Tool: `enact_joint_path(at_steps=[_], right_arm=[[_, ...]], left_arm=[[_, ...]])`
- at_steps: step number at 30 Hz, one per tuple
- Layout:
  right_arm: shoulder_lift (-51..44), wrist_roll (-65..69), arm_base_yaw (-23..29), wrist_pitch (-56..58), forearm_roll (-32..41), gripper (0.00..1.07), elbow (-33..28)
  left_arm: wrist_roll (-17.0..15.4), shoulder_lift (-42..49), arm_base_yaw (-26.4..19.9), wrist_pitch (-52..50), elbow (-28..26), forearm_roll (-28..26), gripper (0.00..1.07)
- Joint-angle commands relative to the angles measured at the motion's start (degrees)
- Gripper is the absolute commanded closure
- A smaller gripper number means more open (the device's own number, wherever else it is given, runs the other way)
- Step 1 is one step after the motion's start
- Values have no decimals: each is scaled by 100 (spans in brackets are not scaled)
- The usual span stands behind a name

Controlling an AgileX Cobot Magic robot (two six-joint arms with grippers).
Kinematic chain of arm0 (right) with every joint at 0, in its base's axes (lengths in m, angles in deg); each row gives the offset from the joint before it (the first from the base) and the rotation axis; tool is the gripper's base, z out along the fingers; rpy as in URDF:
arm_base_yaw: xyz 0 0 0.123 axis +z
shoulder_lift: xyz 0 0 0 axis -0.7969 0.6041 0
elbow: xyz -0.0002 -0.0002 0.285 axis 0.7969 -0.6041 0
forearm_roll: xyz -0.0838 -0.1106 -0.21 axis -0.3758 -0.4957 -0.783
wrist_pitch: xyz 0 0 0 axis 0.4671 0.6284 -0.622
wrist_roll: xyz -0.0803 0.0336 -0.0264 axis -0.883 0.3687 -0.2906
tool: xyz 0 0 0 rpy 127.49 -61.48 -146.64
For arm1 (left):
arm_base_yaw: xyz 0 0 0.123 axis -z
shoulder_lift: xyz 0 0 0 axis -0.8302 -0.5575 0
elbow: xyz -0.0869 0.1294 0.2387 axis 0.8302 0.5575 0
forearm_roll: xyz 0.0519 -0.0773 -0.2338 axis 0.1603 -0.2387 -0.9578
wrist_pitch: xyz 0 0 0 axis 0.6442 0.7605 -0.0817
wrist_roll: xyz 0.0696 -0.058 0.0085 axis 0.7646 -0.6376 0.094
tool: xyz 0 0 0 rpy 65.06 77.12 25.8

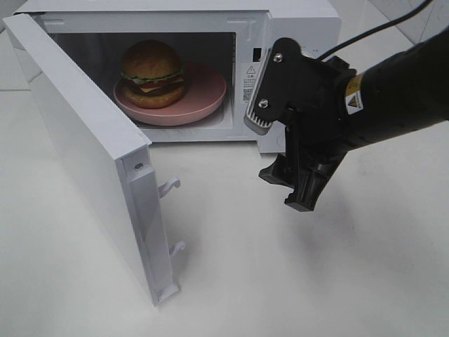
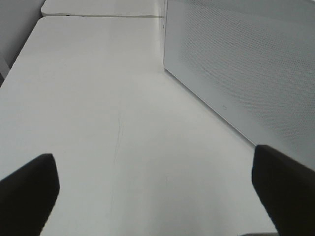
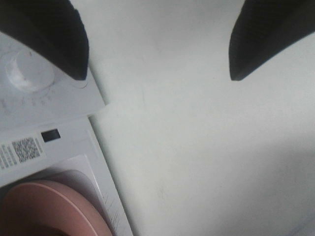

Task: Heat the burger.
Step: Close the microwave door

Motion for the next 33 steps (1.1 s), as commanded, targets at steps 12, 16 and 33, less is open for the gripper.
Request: enact_joint_path(at_steps=[12, 16, 33], right_arm=[[-1381, 1885, -11, 1215, 481, 31, -728], [-1753, 2217, -11, 1902, 481, 31, -728], [-3019, 2888, -11, 3678, 481, 31, -728]], left_arm=[[-17, 86, 11, -80, 0, -11, 7], [-17, 86, 11, -80, 0, -11, 7], [-17, 86, 11, -80, 0, -11, 7]])
